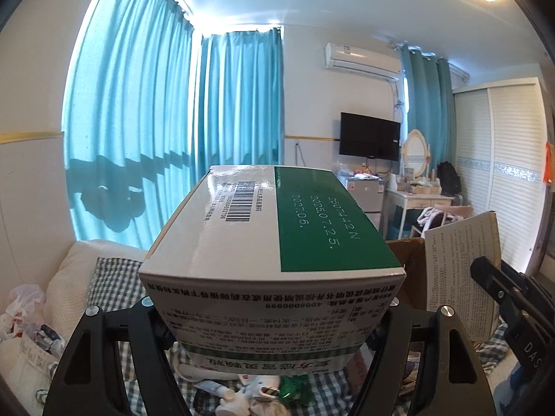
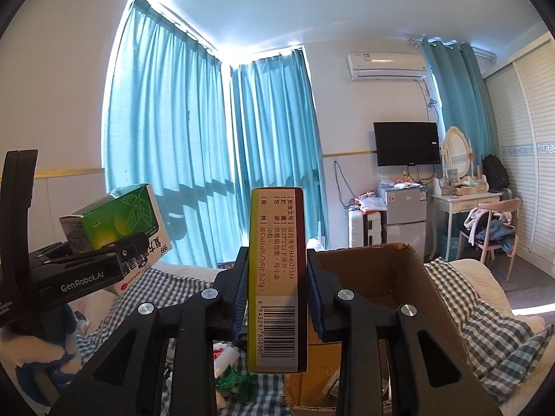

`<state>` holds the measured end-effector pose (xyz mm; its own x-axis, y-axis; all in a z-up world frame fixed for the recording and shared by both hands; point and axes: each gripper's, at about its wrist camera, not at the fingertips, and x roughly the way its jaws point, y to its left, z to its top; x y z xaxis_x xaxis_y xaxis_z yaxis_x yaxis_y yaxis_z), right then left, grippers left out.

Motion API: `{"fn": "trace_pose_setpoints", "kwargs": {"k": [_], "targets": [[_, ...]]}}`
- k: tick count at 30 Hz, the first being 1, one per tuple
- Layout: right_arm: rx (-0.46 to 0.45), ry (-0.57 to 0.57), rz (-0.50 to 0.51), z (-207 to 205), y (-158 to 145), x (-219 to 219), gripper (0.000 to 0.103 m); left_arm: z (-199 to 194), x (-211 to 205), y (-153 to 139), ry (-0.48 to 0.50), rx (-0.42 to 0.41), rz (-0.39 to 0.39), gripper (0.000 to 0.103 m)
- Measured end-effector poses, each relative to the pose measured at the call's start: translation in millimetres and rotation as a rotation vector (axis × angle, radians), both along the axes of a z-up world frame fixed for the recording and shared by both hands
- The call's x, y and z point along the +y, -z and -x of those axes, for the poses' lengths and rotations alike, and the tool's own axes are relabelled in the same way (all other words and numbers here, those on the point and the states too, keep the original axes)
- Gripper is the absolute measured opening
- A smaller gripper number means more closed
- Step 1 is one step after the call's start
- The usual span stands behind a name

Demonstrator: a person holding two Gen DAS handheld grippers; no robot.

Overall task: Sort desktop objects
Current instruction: 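Lift both boxes and carry them over the cardboard box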

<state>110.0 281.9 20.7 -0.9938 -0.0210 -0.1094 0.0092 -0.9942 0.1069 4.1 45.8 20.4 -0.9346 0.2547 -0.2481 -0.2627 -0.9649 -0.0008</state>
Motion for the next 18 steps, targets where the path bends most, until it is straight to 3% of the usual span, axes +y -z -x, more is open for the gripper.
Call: {"fn": "trace_pose_setpoints", "kwargs": {"k": [18], "targets": [[-0.038,0.176,0.021,7.3,9.5,58.4,0.029,16.6,95.9,12.3,0.175,-0.029,0.057,0.077]]}}
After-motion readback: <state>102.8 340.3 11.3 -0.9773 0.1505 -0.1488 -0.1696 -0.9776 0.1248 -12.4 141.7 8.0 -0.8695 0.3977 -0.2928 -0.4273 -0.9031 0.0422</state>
